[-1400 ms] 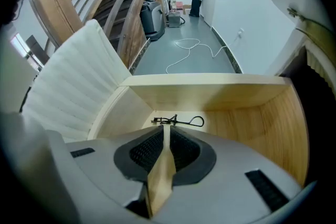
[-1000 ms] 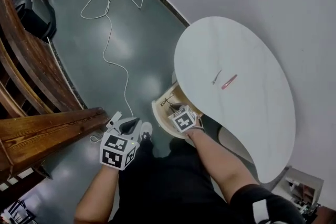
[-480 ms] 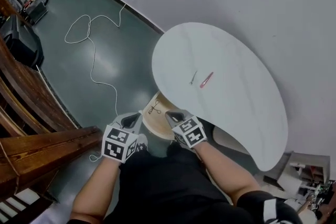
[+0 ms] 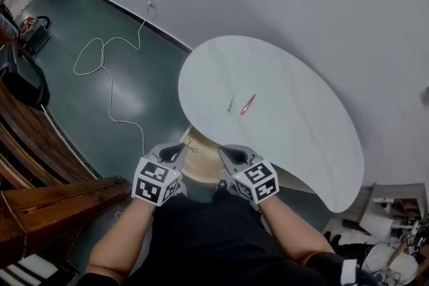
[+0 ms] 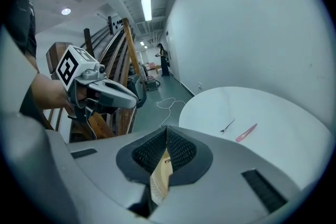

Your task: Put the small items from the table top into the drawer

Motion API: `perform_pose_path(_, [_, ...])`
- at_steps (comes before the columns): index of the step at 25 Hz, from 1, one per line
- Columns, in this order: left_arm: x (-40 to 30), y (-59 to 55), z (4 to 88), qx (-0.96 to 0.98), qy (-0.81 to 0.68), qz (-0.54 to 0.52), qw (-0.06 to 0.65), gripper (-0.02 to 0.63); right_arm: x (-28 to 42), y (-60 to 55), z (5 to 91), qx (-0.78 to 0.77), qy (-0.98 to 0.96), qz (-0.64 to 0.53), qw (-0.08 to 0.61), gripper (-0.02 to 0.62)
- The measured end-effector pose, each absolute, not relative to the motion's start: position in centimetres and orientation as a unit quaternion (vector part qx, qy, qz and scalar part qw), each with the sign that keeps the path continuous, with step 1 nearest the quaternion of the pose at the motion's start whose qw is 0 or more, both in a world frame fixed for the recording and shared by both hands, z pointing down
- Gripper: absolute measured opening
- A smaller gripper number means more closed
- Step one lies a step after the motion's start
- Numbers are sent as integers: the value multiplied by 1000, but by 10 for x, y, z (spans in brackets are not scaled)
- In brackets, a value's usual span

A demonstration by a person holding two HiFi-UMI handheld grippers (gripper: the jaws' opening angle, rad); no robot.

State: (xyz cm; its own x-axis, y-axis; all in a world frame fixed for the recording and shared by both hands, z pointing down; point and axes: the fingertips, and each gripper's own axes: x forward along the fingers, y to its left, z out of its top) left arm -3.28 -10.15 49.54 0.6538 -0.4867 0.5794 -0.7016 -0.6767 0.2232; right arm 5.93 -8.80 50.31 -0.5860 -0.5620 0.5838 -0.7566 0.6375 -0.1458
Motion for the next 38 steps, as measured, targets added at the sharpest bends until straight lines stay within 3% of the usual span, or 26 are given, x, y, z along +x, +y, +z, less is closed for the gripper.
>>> perform_pose_path(20, [10,-108,473,893,-325,250,185,14,113,-97,501,427,-853,193,231,9])
perform_pose_path(33, [-28,-99,484,854,-398,260,214,14,144,-172,558,463,-825,186,267,11])
perform_pose_path(38, [-37,-91,488,837,-427,256,228,14,141,-209,589,460,-815,208,284,52])
